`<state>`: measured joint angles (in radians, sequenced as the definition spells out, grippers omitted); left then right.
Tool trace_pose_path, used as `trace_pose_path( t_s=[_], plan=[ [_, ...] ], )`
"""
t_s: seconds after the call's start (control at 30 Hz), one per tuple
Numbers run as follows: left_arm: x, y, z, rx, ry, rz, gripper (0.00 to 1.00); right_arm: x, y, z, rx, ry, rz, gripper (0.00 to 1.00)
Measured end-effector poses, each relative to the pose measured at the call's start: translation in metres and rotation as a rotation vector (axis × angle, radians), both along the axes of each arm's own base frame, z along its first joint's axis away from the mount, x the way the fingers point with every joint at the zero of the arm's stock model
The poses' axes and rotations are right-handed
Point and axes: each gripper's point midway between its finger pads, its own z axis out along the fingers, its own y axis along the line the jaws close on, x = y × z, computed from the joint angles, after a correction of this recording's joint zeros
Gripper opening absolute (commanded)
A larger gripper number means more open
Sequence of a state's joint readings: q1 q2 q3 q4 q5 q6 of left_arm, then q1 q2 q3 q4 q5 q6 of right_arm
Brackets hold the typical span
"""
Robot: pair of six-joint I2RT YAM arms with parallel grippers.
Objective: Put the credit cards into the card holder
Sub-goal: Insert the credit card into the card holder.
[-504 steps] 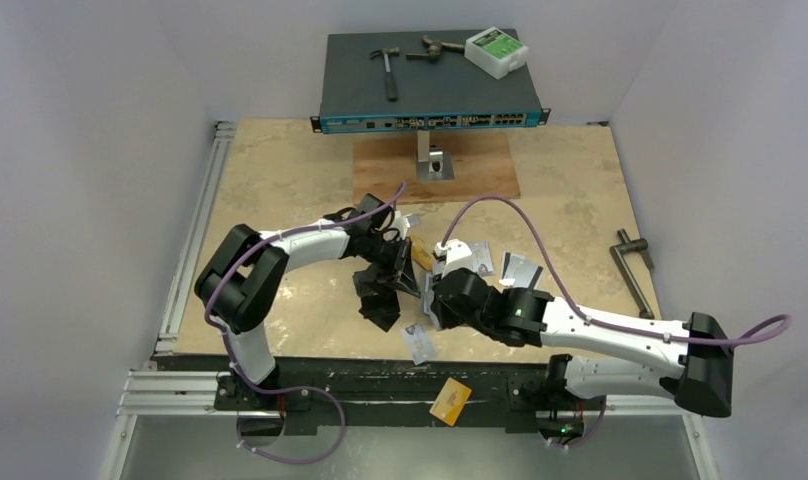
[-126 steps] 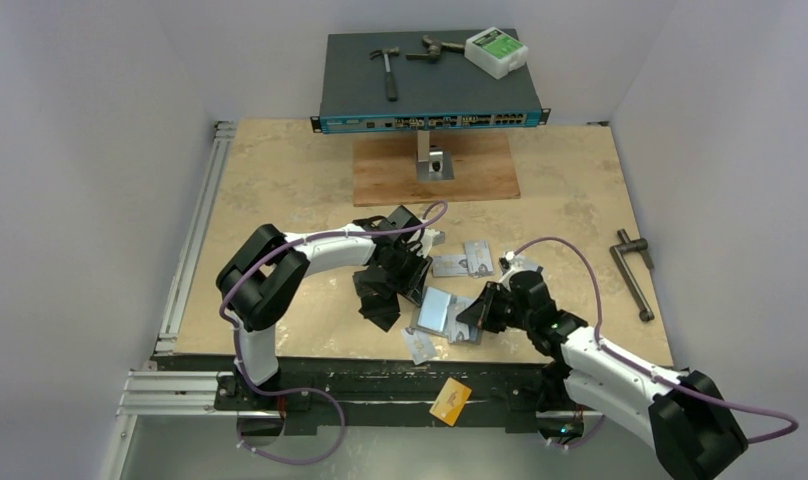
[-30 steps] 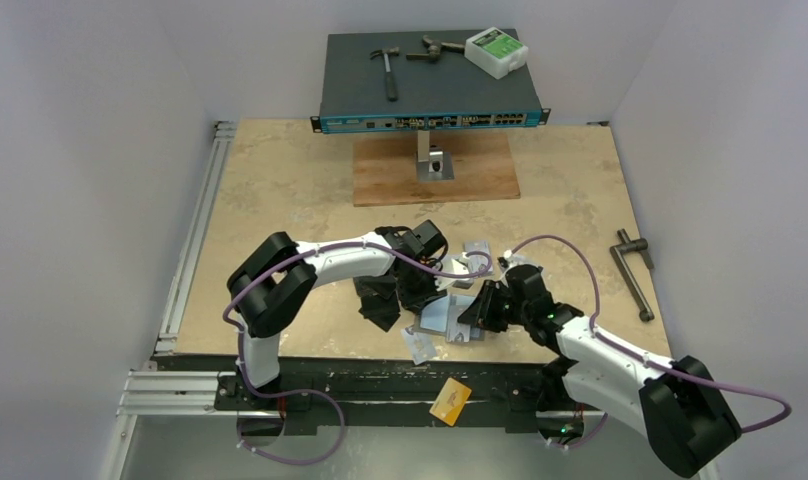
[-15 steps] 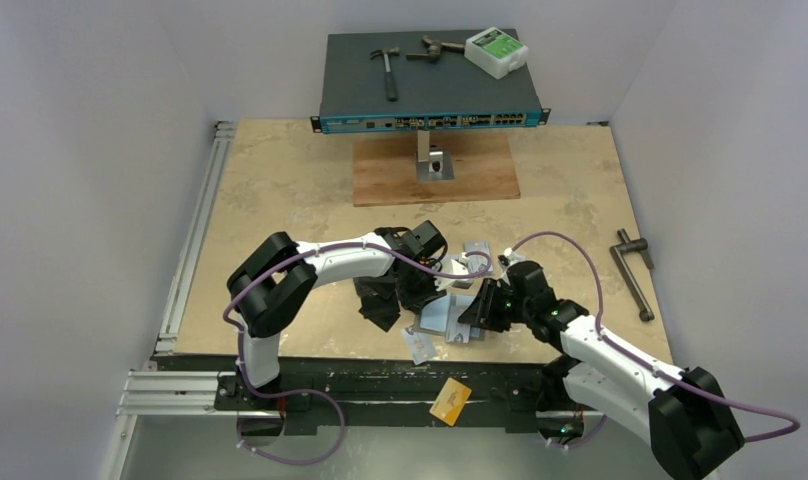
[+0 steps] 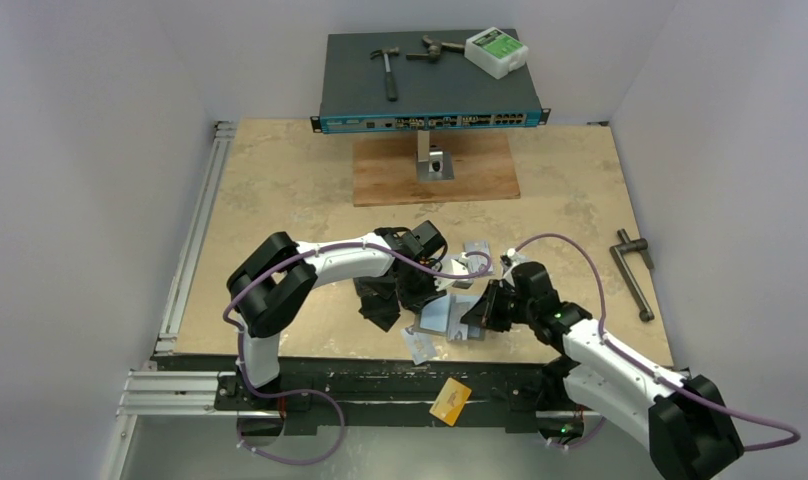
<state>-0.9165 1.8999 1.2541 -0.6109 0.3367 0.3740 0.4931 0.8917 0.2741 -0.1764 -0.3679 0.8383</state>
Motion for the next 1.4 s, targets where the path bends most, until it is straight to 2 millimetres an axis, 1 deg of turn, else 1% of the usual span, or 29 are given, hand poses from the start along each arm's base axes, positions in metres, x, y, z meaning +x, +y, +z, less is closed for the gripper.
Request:
trace_pose_path(
  t_s=[0.23,0.3,0.37,0.47,0.53,0.73,0.93,1.23,1.4],
  plan=[
    [0.0,0.0,0.0,-0.001,-0.001,0.0,0.2,0.016,-0.007,0.013,0.048,-0.08,-0.067,0.0],
    [0.0,0.0,0.0,-0.001,-0.001,0.0,0.2,0.019,-0.008,0.014,0.067,-0.103,-0.085,0.0],
    [0.0,0.0,0.0,-0.003,-0.002,0.0,0.2,0.02,-0.009,0.011,0.076,-0.108,-0.098,0.0],
    [0.0,0.0,0.0,-0.005,-0.004,0.0,0.2,0.018,-0.01,0.0,0.073,-0.087,-0.107,0.0],
    [0.0,0.0,0.0,-0.005,-0.005,0.0,0.2,0.018,-0.01,-0.003,0.076,-0.083,-0.109,0.0],
    [0.0,0.0,0.0,-0.006,-0.005,0.0,0.18,0.022,-0.007,0.0,0.099,-0.107,-0.106,0.0],
    [0.0,0.001,-0.001,-0.012,-0.012,-0.001,0.16,0.021,-0.007,-0.004,0.108,-0.106,-0.115,0.0],
    [0.0,0.001,-0.001,-0.011,-0.014,0.011,0.11,0.028,-0.005,0.005,0.142,-0.145,-0.135,0.0],
    [0.0,0.002,-0.001,-0.013,-0.015,0.021,0.1,0.028,-0.005,0.0,0.138,-0.132,-0.139,0.0]
  ],
)
